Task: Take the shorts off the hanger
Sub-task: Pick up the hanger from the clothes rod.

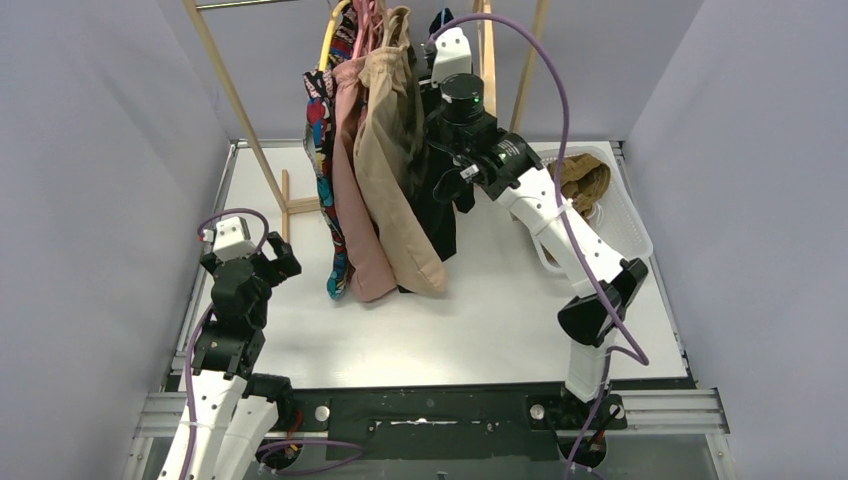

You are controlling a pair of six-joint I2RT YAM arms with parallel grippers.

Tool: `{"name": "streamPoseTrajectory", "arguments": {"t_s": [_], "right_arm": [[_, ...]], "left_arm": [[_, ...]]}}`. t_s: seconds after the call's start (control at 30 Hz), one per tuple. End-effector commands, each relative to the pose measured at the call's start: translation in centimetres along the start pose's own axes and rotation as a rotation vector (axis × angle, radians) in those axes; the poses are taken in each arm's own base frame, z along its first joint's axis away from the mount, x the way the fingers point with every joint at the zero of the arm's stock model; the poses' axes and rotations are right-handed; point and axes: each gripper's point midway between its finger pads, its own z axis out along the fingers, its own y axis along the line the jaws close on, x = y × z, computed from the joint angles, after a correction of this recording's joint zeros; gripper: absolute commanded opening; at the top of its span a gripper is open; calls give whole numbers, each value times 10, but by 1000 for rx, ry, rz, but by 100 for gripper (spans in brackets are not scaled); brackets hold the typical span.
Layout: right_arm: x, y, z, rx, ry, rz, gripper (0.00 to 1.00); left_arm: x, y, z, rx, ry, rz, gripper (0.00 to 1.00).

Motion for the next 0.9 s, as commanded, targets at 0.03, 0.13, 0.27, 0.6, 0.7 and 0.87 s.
{"name": "streamPoseTrajectory", "arguments": {"t_s": [0.03, 0.13, 0.27, 0.6, 0.7, 0.87], "right_arm": [[-64, -22, -26, -47, -236, 84, 0], [-68, -33, -27, -112, -286, 112, 0], [-81, -39, -37, -140, -352, 98, 0], [-97, -39, -47, -166, -415, 82, 0], [-105, -37, -57, -180, -438, 84, 0], [-103, -30, -66, -251, -411, 94, 0]], "left_arm": [[-20, -5, -2, 18, -61, -27, 91], [-21, -4, -3, 16, -66, -30, 91], [-21, -4, -3, 13, -69, -33, 91], [-23, -4, -4, 15, -75, -35, 91], [-23, -3, -5, 14, -77, -36, 91], [-23, -3, -4, 13, -79, -35, 91]]}}
